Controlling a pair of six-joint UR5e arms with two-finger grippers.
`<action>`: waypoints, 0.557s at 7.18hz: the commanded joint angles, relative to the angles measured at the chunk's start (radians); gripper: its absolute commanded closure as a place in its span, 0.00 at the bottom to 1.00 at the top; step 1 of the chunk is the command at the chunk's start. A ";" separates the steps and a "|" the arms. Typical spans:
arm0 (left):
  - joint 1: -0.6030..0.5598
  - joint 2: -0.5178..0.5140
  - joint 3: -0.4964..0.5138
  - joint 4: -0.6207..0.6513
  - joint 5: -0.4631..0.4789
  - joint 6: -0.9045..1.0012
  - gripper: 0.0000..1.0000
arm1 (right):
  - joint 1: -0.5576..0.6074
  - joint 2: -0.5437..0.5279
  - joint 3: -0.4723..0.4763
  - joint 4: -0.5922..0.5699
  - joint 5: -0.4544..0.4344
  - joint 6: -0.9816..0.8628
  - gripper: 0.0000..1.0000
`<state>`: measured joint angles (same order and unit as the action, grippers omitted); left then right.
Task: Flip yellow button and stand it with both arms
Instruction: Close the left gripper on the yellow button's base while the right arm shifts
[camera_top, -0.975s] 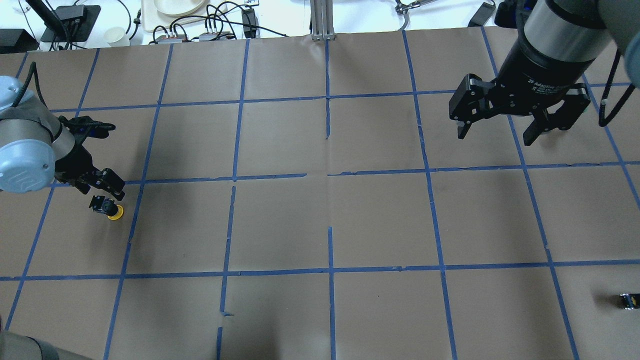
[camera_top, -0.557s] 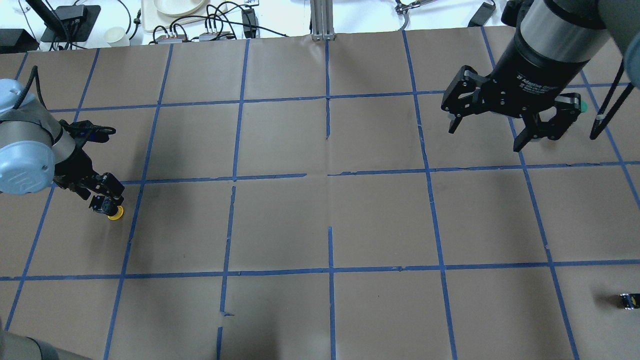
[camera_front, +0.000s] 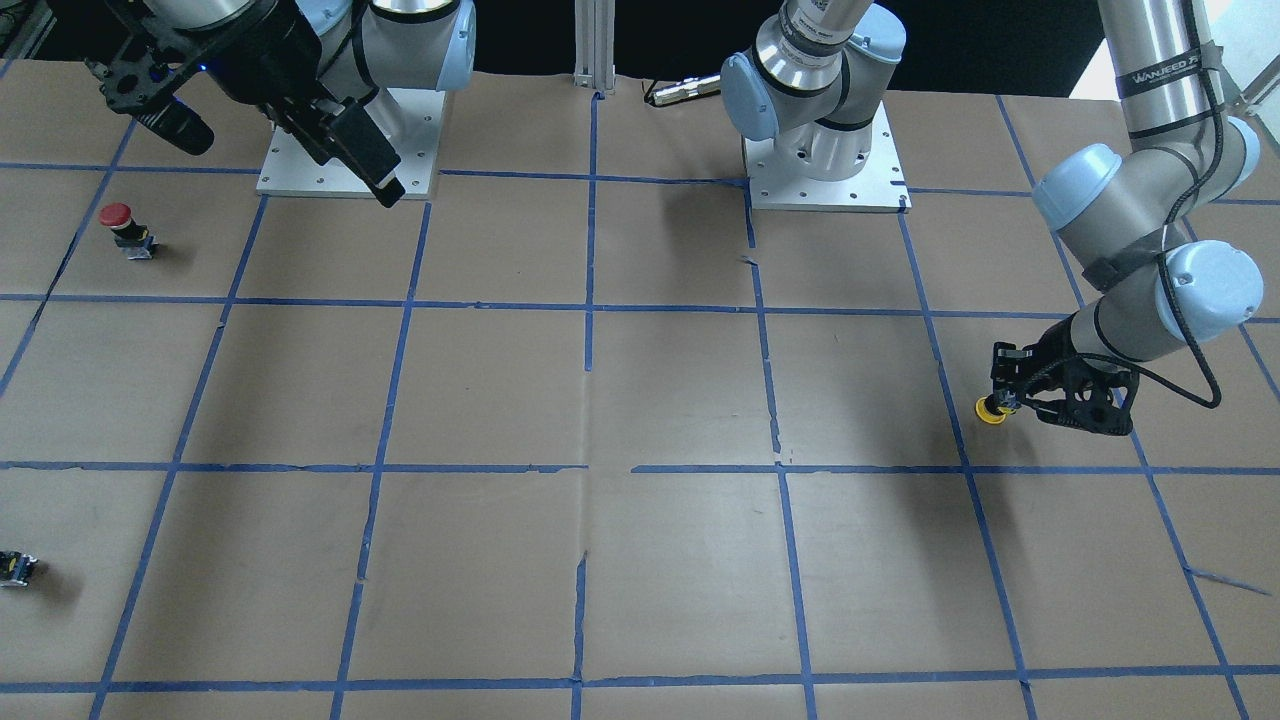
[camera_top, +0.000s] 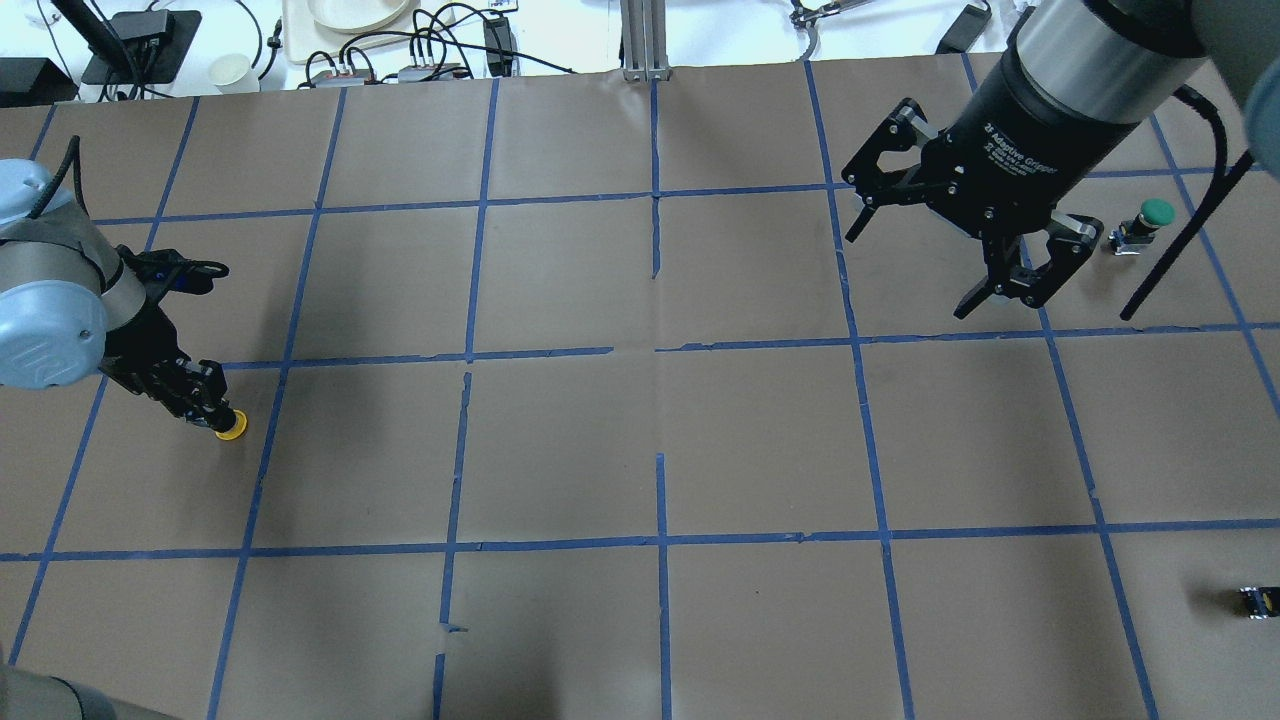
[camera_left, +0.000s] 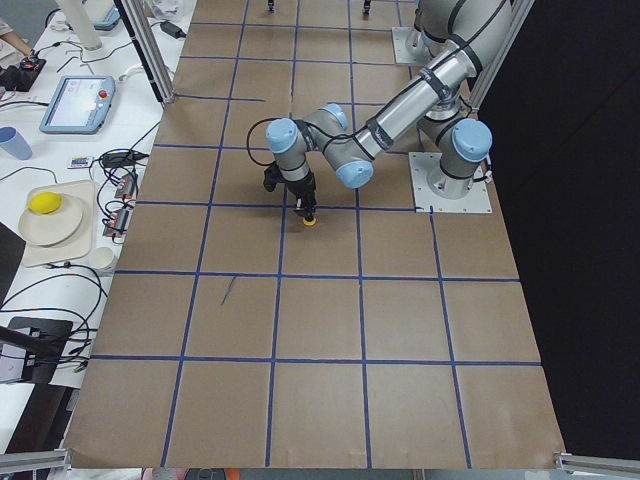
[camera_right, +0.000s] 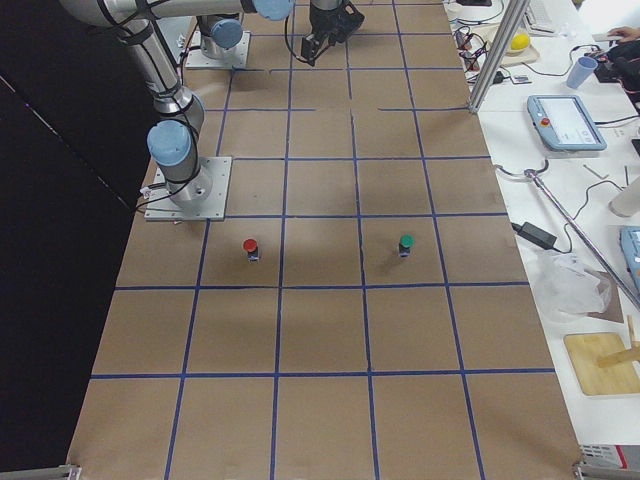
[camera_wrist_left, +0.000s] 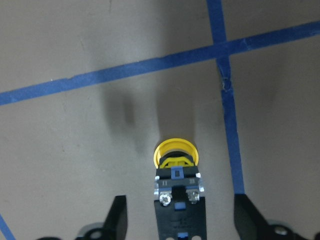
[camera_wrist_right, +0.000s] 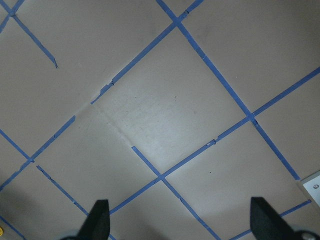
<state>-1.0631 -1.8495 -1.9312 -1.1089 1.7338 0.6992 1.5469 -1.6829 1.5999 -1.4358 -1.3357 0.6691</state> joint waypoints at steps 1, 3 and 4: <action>-0.001 0.004 0.000 -0.005 -0.008 0.002 0.84 | -0.004 0.002 0.000 0.000 0.015 0.023 0.00; -0.020 0.018 0.003 -0.032 -0.079 0.011 0.86 | -0.010 0.002 0.000 0.000 0.016 0.026 0.00; -0.021 0.019 0.009 -0.095 -0.174 0.008 0.87 | -0.010 0.002 0.000 -0.001 0.027 0.032 0.00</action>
<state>-1.0782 -1.8348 -1.9274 -1.1475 1.6547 0.7081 1.5389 -1.6813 1.6000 -1.4365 -1.3177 0.6954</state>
